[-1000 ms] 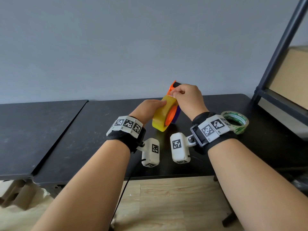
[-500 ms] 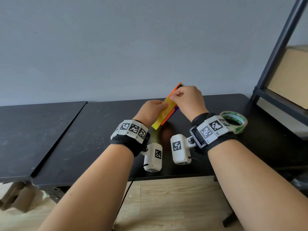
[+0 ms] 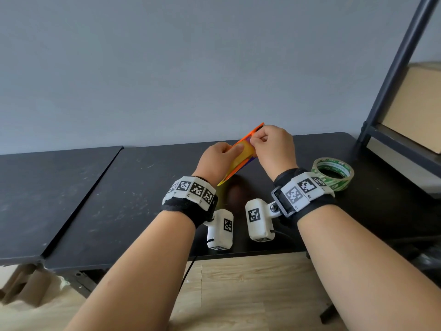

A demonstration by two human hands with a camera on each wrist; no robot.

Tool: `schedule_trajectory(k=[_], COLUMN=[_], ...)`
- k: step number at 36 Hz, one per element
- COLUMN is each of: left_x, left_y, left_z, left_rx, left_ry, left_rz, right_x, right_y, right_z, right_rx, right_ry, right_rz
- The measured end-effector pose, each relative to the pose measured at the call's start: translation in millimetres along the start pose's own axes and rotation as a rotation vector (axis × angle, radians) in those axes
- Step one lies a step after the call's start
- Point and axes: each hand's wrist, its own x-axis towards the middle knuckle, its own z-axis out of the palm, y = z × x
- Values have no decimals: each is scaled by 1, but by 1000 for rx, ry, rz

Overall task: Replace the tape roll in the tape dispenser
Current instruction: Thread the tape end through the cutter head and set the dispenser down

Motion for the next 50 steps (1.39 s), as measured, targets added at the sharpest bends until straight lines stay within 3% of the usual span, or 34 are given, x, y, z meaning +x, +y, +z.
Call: schedule_trajectory(k=[5,11,29,37,43,50], left_x=[1,-2,1,-5,-8,-3], left_y=[0,0,8,14,13,14], left_z=[-4,-14,-5,-2,8,10], left_rx=[-6,-115,-6,219,580,703], left_ry=[-13,-123,-74,-16,86,145], left_rz=[4,-40,-48,42,183,242], right_x=[-1,3,11,14,12,9], right_y=[0,-3,3,3,1,0], right_z=[1,-11,-5,-5,-5,-8], right_rx=[81,338,25,-19,-66,-160], right_ry=[-15,-82,111,76,89,80], right_rz=[42,207,60,64,33,34])
